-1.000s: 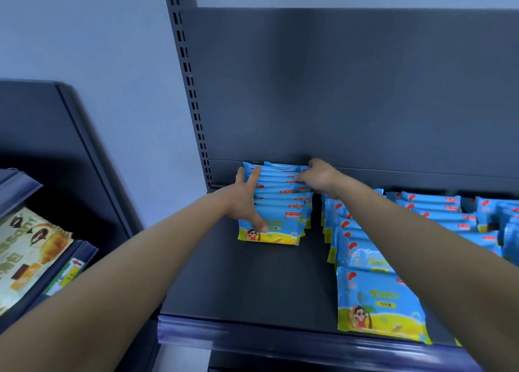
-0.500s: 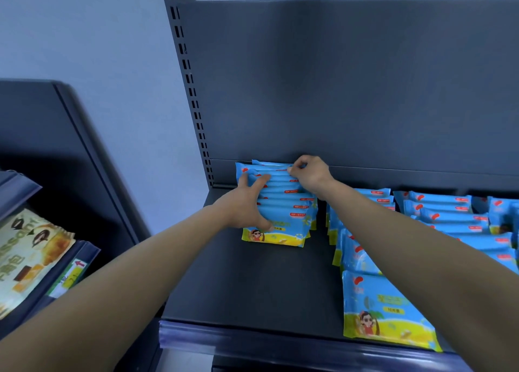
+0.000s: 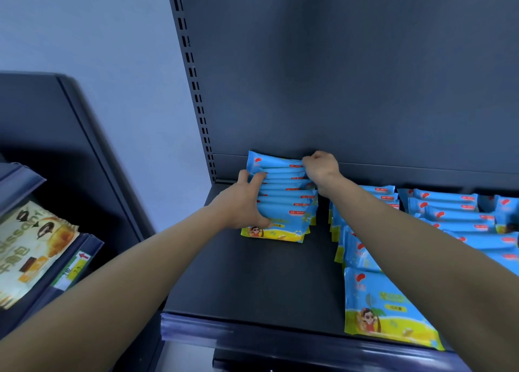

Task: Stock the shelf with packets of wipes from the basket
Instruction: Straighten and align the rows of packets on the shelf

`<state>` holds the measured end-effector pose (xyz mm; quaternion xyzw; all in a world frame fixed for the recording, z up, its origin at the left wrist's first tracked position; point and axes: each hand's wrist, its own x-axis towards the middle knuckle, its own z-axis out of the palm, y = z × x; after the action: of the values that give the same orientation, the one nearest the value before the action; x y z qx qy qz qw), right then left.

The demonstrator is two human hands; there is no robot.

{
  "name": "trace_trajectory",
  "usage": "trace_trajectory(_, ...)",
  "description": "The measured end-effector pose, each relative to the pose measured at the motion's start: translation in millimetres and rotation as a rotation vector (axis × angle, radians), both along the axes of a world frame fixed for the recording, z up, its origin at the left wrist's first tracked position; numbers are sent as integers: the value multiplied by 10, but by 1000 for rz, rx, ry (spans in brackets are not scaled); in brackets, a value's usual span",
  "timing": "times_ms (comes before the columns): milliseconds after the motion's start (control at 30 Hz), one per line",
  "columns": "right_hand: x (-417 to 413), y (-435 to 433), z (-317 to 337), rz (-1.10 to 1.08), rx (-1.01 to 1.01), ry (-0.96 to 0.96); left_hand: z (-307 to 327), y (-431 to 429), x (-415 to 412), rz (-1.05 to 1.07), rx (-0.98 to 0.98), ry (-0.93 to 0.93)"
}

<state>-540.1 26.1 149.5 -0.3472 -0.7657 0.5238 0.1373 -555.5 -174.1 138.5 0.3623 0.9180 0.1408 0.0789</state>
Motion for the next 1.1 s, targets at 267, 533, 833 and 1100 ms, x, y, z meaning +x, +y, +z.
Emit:
trace_trajectory(267, 73, 3, 122, -38, -317, -25, -77, -17, 2, 0, 53, -31)
trace_trajectory(533, 149, -41, 110, -15, -530, -8, -85, 31, 28, 19, 63, -26)
trace_trajectory(833, 225, -88, 172, 146, -340, -166, -68, 46, 19, 87, 147, -209)
trace_trajectory(1100, 299, -74, 225, 162, -316, -197, -95, 54, 69, 144, 89, -155)
